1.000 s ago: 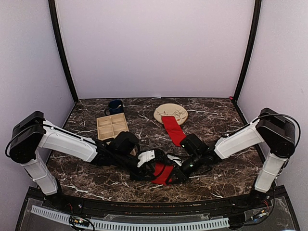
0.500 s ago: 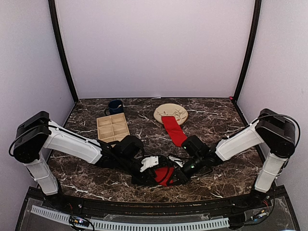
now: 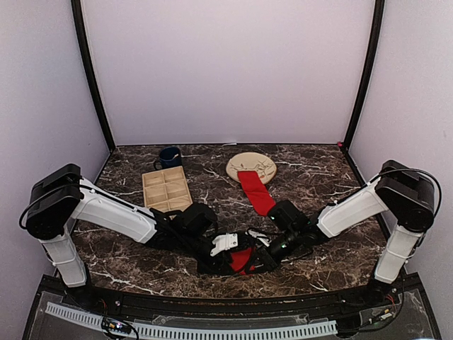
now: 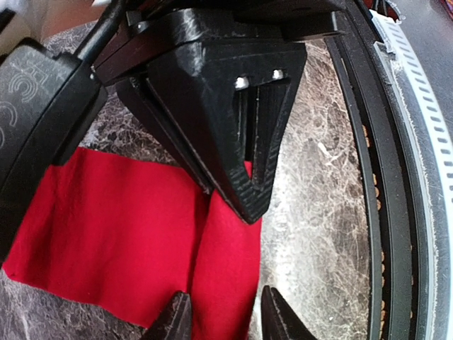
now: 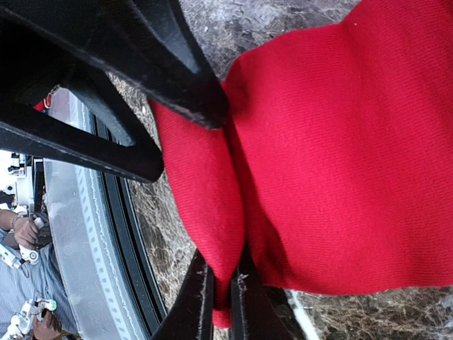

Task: Roll the socks
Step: Roll the sock at the center of the board.

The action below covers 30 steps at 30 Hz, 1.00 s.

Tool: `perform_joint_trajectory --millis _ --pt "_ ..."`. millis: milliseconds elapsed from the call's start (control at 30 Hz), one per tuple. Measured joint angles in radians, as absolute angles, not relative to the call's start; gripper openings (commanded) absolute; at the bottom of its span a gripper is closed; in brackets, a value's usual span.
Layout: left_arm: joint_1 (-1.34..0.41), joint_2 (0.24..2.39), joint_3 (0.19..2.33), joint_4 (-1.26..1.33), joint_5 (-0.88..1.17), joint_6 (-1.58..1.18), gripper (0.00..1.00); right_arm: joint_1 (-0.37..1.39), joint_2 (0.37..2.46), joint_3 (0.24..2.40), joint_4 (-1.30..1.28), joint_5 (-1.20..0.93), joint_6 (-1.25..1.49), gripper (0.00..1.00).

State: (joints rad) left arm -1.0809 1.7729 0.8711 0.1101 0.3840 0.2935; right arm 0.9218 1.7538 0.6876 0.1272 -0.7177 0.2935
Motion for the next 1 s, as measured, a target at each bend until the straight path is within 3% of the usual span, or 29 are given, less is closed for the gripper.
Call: perform_joint_trajectory --millis 133,567,800,1000 --pt "-1.082 1.781 0.874 0.11 0.373 0.298 0.34 0.921 1.754 0.686 0.128 -0.721 0.294 0.0" --pt "-1.083 1.799 0.884 0.092 0.382 0.312 0.13 0.922 1.754 0.686 0.127 -0.723 0.294 0.0" --pt "-1.082 1.81 0.899 0.069 0.41 0.31 0.09 0.921 1.753 0.686 0.125 -0.725 0.296 0.21" --pt "-1.064 1.821 0.904 0.067 0.461 0.294 0.08 0.918 1.736 0.675 0.129 -0.73 0.303 0.27"
